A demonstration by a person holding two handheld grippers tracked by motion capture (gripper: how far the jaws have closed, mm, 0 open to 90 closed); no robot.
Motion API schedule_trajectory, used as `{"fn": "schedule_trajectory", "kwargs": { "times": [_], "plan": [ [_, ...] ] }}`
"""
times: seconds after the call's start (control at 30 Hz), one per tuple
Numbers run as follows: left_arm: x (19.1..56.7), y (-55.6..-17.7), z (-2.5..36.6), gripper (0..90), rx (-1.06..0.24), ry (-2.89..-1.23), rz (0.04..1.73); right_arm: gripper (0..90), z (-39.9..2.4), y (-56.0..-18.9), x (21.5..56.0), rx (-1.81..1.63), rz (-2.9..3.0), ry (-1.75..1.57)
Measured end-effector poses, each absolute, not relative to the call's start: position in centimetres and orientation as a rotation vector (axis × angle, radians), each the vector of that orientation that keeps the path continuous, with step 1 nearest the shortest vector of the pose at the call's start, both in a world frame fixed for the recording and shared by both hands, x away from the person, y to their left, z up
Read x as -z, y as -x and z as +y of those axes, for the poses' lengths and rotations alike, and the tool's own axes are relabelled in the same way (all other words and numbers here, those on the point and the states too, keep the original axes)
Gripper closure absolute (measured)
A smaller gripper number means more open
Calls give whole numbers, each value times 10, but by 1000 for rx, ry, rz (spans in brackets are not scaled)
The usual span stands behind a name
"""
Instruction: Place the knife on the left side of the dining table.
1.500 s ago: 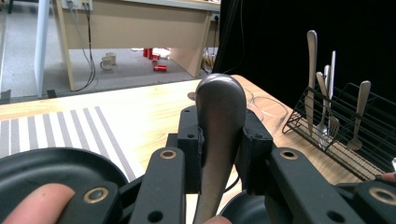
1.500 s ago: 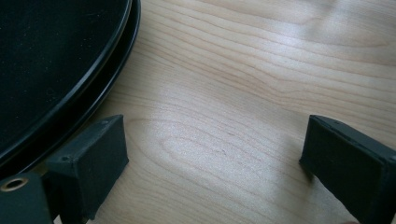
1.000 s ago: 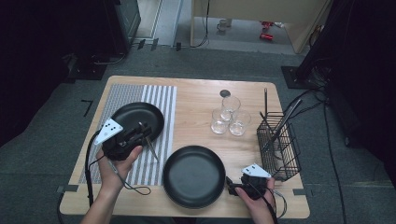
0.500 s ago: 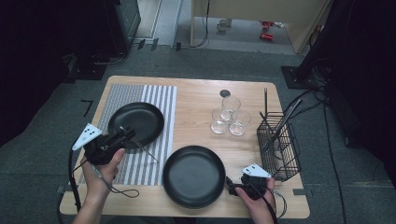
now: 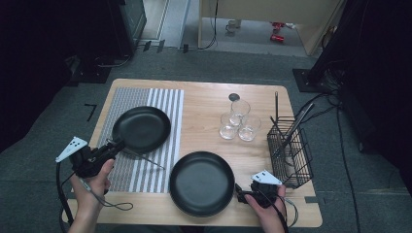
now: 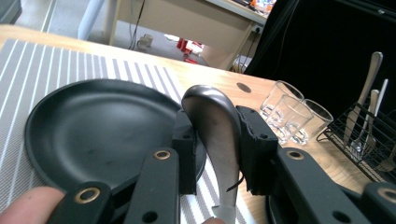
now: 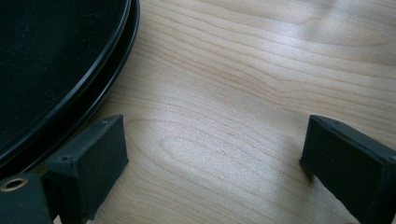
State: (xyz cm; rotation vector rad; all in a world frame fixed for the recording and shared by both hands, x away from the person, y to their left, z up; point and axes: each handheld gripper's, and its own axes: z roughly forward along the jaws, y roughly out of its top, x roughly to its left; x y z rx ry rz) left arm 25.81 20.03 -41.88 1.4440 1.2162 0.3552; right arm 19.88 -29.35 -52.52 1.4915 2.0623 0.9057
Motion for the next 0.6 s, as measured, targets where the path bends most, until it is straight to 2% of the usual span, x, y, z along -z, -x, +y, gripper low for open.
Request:
{"fn": "schedule_trajectory", "kwargs": {
  "times": [0.4, 0.6],
  "plan": [
    [436, -256, 222, 731, -351, -1457, 1299, 67, -293, -199, 525, -906, 2062, -1492],
    [450, -258, 237, 723, -294, -1434, 1345, 67, -293, -199, 525, -906, 2062, -1492]
  ]
}}
